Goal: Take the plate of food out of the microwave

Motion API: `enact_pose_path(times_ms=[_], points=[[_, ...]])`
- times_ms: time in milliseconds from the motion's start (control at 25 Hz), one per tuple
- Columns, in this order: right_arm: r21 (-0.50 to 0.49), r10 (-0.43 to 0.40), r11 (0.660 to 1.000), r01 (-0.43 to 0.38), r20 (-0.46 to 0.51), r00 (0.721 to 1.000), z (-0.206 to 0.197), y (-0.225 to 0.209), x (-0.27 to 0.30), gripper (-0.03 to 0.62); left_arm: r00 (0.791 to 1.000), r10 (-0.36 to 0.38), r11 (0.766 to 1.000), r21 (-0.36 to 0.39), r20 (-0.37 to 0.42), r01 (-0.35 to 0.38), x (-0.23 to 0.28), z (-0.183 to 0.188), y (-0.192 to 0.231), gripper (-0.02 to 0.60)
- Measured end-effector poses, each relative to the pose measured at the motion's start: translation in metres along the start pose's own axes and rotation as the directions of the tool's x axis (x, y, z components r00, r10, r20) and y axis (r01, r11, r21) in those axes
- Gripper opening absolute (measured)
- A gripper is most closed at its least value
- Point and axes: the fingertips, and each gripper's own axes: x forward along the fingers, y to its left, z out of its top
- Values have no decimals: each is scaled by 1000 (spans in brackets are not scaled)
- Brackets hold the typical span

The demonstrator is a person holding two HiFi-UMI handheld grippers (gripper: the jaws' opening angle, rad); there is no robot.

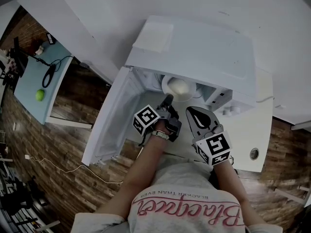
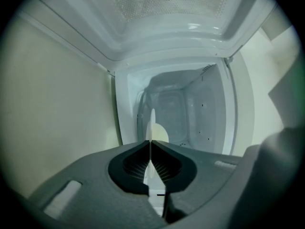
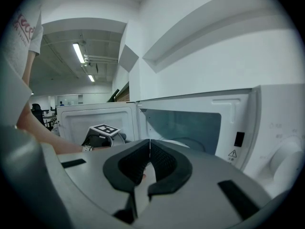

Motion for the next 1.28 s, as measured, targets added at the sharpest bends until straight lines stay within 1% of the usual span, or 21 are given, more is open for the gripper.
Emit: enact_pose_path(times_ms=[320,520,680,960,1160,1280], points=[[14,-6,1000,6,8,1000,2,5,-1,12,999,-36,999,-9,1,36,-11,1,-5,14],[86,-26,996,23,35,999,5,2,-5,12,999,-52,998,-37,4,52,-18,1,-5,15],[117,-36,993,32,37,999,6,4,-6,12,998,-61,998,-33,-8,60,-25,0,-7,15],[113,-42,993,38,36,998,3,13,-9,11,997,-68,997,-33,-23,67,-34,-4,-5,14],[103,-70,993,63,74,995,11,19,-15,11,996,-81,996,-42,-28,79,-46,-5,-6,15],[101,-78,992,70,75,994,12,24,-19,11,995,-89,995,-38,-35,88,-55,-5,-8,15]])
